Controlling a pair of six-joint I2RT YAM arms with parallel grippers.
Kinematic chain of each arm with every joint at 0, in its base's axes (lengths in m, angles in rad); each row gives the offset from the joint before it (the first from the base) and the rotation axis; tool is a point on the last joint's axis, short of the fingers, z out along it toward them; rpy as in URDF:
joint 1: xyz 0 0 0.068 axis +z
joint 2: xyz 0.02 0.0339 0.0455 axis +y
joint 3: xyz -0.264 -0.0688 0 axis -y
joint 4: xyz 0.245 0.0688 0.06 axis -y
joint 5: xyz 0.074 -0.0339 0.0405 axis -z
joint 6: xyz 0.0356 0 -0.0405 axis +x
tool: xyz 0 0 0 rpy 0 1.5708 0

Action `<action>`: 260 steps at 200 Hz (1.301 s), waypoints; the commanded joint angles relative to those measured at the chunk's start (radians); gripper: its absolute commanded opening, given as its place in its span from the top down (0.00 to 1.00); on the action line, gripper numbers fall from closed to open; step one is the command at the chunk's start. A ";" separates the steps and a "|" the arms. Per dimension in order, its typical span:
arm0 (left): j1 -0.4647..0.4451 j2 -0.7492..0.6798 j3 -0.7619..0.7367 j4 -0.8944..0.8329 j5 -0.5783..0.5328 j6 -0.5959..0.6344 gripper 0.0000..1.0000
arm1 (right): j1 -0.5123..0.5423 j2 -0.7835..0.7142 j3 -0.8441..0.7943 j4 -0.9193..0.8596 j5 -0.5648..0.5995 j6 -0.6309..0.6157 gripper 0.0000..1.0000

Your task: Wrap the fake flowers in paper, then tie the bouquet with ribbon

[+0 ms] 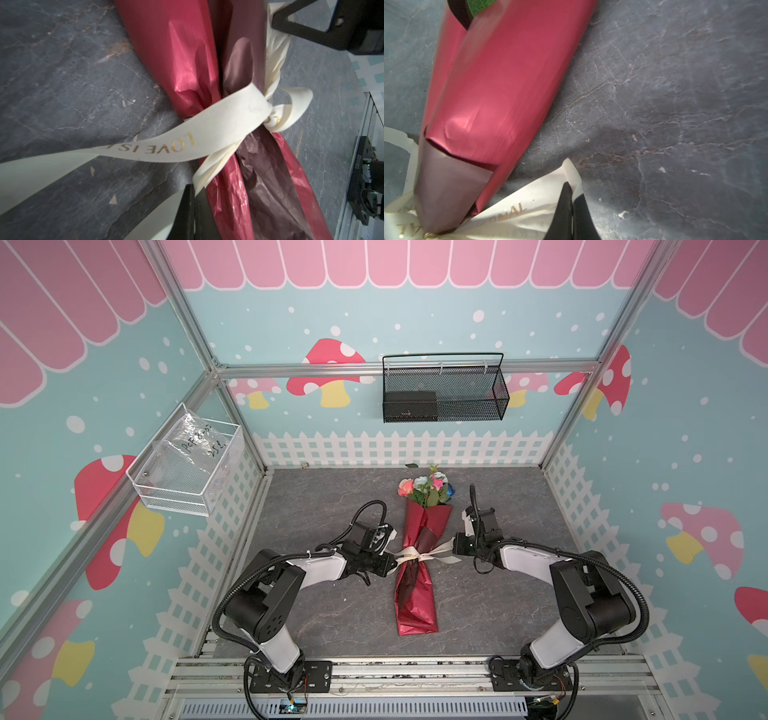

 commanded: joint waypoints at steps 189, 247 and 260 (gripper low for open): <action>0.090 0.040 -0.080 -0.013 -0.075 -0.083 1.00 | -0.159 0.108 0.065 -0.056 0.225 -0.078 1.00; 0.037 0.063 -0.033 -0.004 -0.067 -0.064 1.00 | -0.206 0.020 0.036 -0.070 0.242 -0.083 1.00; 0.026 0.084 -0.014 0.007 -0.066 -0.076 1.00 | -0.222 -0.002 0.026 -0.080 0.255 -0.088 1.00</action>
